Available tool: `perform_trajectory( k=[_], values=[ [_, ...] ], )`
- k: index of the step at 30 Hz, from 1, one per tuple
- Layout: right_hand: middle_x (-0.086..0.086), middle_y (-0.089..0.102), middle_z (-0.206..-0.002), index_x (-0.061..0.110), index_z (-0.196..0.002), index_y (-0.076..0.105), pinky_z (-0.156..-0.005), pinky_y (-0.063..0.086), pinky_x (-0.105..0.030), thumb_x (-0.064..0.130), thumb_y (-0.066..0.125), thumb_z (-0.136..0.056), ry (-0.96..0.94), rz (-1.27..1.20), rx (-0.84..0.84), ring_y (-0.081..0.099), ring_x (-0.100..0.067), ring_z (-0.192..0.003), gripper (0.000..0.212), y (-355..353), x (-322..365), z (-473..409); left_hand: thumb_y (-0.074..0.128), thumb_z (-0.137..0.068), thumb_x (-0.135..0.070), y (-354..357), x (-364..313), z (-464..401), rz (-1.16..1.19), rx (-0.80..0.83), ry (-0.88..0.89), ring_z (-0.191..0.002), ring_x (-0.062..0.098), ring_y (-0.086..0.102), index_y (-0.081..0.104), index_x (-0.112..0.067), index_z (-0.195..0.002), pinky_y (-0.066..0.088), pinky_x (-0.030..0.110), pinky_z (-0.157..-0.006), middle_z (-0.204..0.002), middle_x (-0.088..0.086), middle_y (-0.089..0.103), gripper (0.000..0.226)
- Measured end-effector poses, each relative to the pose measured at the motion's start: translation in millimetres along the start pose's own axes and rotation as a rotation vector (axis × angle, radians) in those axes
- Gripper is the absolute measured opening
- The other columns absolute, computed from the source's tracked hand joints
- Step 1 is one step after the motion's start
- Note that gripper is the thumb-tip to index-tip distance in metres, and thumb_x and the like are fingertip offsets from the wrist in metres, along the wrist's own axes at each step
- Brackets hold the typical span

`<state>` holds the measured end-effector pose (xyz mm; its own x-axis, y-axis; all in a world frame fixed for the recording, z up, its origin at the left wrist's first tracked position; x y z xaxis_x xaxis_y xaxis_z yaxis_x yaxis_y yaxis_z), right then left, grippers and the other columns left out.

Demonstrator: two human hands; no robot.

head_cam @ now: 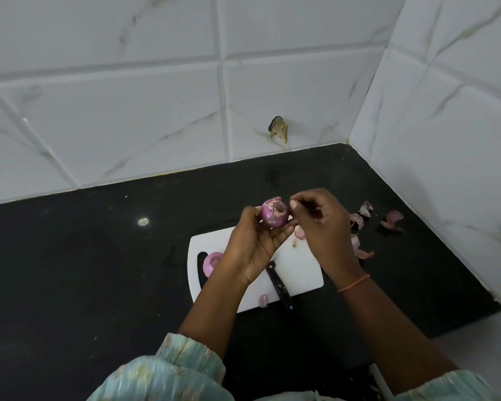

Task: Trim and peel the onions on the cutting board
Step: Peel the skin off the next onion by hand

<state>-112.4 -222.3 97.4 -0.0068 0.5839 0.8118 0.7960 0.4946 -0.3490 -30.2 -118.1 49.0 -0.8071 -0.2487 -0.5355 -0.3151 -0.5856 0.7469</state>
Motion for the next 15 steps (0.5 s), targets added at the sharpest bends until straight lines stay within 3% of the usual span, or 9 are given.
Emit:
perform_trajectory(
  k=[2,4,8,11,13,15],
  values=[
    [0.006,0.065,-0.093,0.013,-0.098,0.064,-0.073,0.049,-0.012,-0.001,0.059,-0.090,0.131,-0.060,-0.081,0.062,-0.001,-0.088,0.017,-5.0,-8.0,2.4,0.033,-0.101,-0.021,-0.6,-1.1,-0.6,0.016,0.021,0.001,-0.095,0.031,0.070,0.060,-0.004,-0.127,0.061,0.032,-0.078,-0.116,0.023,0.068,0.041],
    [0.005,0.064,-0.092,0.016,-0.095,0.062,-0.067,0.049,-0.013,0.000,0.051,-0.093,0.304,-0.080,-0.053,0.062,-0.005,-0.085,0.020,-3.3,-22.5,6.6,0.031,-0.099,-0.021,-1.2,-3.1,-2.0,0.016,0.039,0.019,-0.090,0.028,0.068,0.062,-0.006,-0.125,0.060,0.031,-0.077,-0.117,0.022,0.067,0.044],
    [-0.003,0.064,-0.093,0.019,-0.097,0.061,-0.072,0.051,-0.036,0.031,0.050,-0.098,0.535,0.186,0.437,0.060,-0.016,-0.080,0.017,21.4,-54.6,29.4,0.031,-0.096,-0.022,2.2,-3.3,-3.8,0.039,0.068,0.035,-0.079,0.024,0.063,0.063,-0.007,-0.118,0.057,0.029,-0.067,-0.109,0.020,0.067,0.042],
    [0.001,0.058,-0.109,0.021,-0.119,0.055,-0.073,0.041,-0.030,0.051,0.062,-0.087,0.534,0.485,0.764,0.055,-0.013,-0.092,0.044,37.4,-65.0,58.9,0.034,-0.097,-0.023,3.5,-2.0,-2.7,0.020,0.071,0.040,-0.078,0.023,0.062,0.064,-0.010,-0.115,0.055,0.027,-0.068,-0.103,0.016,0.067,0.038],
    [0.000,0.052,-0.123,0.021,-0.128,0.047,-0.078,0.042,-0.030,0.054,0.068,-0.081,0.531,0.587,0.829,0.053,-0.017,-0.107,0.061,45.3,-68.8,73.2,0.037,-0.097,-0.023,5.6,-2.5,-0.6,0.028,0.077,0.043,-0.078,0.022,0.061,0.065,-0.011,-0.114,0.054,0.027,-0.068,-0.101,0.015,0.067,0.035],
    [-0.002,0.049,-0.125,0.020,-0.127,0.045,-0.083,0.044,-0.032,0.053,0.069,-0.080,0.489,0.662,0.807,0.051,-0.019,-0.112,0.062,50.9,-72.2,80.1,0.040,-0.098,-0.024,9.0,-3.4,2.2,0.041,0.092,0.044,-0.076,0.021,0.060,0.065,-0.012,-0.113,0.054,0.025,-0.064,-0.099,0.014,0.067,0.032]
  ],
)
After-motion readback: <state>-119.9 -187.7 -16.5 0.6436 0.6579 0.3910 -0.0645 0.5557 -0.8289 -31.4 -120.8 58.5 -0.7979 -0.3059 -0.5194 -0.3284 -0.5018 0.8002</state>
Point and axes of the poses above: each hand's wrist, its own z-axis away from the middle knuckle, its own y-axis out of the palm, x = y × z, the point moved 5 cm from there along -z, towards the middle knuckle
